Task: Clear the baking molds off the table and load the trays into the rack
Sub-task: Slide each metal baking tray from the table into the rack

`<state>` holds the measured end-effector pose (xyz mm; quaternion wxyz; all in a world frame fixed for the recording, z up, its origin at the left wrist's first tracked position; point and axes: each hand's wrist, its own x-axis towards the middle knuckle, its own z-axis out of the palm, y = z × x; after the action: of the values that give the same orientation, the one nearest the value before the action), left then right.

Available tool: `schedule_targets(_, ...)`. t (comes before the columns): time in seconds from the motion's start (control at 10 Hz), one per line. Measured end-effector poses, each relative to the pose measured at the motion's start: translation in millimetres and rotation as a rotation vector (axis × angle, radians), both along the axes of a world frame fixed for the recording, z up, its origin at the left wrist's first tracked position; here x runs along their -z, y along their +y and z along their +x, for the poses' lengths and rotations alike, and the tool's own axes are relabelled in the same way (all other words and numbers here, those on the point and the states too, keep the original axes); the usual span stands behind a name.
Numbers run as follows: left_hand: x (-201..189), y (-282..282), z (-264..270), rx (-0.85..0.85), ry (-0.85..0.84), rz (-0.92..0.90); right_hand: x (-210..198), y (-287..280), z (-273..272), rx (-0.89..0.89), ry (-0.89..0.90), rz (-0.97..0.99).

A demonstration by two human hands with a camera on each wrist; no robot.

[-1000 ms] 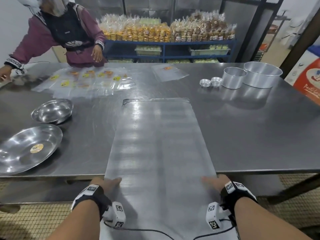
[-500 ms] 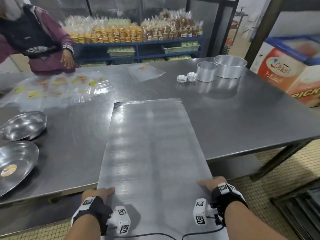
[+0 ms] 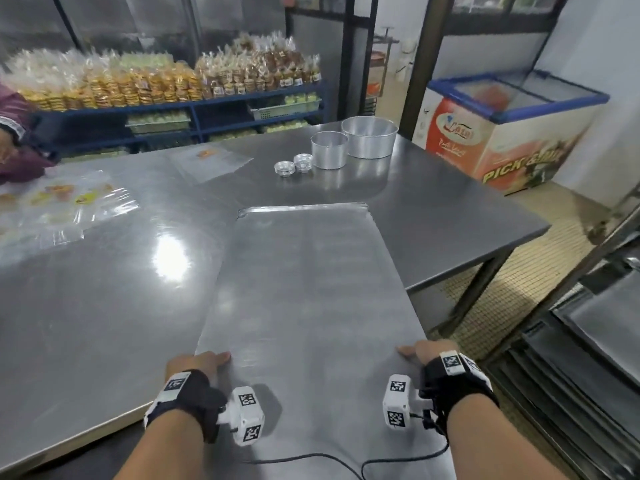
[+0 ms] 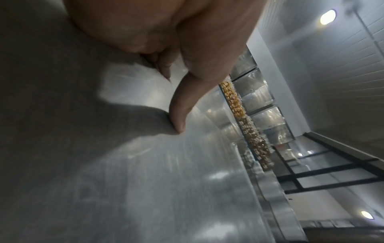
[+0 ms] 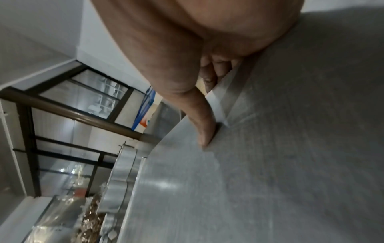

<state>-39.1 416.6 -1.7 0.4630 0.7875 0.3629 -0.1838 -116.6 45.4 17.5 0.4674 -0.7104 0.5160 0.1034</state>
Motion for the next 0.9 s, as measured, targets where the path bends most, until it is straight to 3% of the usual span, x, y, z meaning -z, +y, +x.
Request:
schedule_targets(0.1,-9.7,-35.3,13.6,0.093,0.036,0.028,-6.0,-30.5,-12.9,0.056,-0.007,-0.049)
schedule_targets(0.2,-16.6,-60.1,17.7,0.146,-0.068,-0.016,-20.5,-46.3,-33.0,0.179,-0.095,0.019)
schedule_targets(0.3,-25.2,-88.1,29.3,0.198,-0.073,-0.051,-34.0,-61.7,-58.7,0.204,-0.023,-0.067)
schedule_targets(0.5,-44.9,-135.2,55.0,0.421,-0.114,-0.07,-43.8,-75.4,-106.2,0.423,-0.091,-0.047)
schedule_targets(0.7,-81.8,-175.0,62.4,0.649,-0.217,-0.057,-69.6,-54.4,-157.0,0.626,-0.151,-0.131)
schedule_targets(0.9,-117.5,-216.5,56.6,0.769,-0.23,-0.17,-102.1,-23.9,-214.9,0.869,-0.213,-0.245)
